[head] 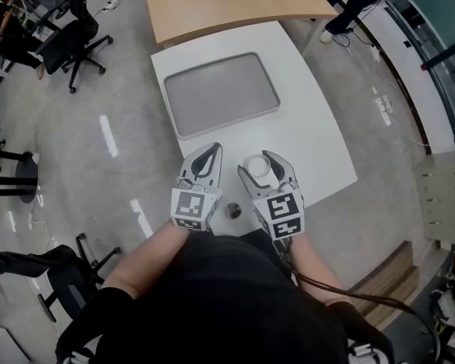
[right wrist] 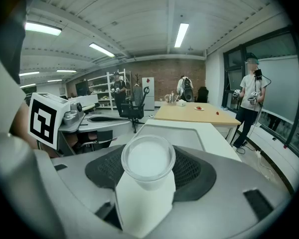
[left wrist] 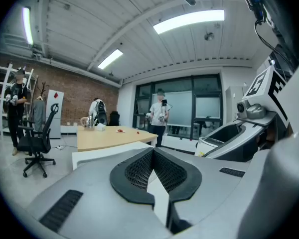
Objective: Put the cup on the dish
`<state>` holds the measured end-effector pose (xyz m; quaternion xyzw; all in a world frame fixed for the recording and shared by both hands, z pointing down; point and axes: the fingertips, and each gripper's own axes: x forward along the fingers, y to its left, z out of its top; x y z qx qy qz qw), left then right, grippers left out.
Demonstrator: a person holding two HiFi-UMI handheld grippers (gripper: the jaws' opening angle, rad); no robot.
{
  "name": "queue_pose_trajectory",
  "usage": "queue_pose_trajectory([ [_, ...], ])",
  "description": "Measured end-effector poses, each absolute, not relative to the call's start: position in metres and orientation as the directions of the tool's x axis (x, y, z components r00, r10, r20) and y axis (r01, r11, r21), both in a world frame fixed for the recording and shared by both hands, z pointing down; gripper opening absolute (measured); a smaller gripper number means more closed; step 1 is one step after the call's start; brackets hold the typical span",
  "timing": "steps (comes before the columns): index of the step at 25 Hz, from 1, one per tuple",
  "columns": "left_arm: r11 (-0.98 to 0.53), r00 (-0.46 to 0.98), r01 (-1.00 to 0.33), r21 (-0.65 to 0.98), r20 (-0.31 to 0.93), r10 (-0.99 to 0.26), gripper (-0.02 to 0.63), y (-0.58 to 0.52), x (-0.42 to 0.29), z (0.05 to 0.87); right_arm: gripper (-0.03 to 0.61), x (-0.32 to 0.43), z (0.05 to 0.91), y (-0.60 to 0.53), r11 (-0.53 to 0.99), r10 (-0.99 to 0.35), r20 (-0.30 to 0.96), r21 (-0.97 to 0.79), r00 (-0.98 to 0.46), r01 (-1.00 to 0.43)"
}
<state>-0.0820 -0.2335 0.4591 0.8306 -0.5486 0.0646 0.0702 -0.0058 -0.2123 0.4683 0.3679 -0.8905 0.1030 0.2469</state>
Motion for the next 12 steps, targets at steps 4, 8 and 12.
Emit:
queue_pose_trajectory([
  [4,-0.361,0.363,-0.931,0.049,0.195,-0.911,0.006,-0.258,-0.081,0.468,0.276,-0.008,0.475,-0.239,0.728,-0.582,0.519,-0.013,-0.626,-0.686],
  [8,-0.337,0.338,-0.94,0.04,0.201,-0.919,0.006,-0.284,-0.085,0.48,0.276,-0.016,0.484,-0.267,0.746,-0.563,0.52,-0.013,-0.642,-0.665],
  [12,-0.299,0.304,-0.952,0.061,0.217,-0.928,0.006,-0.31,-0.091,0.493,0.276,-0.024,0.495,-0.297,0.761,-0.541,0.524,-0.027,-0.658,-0.648],
])
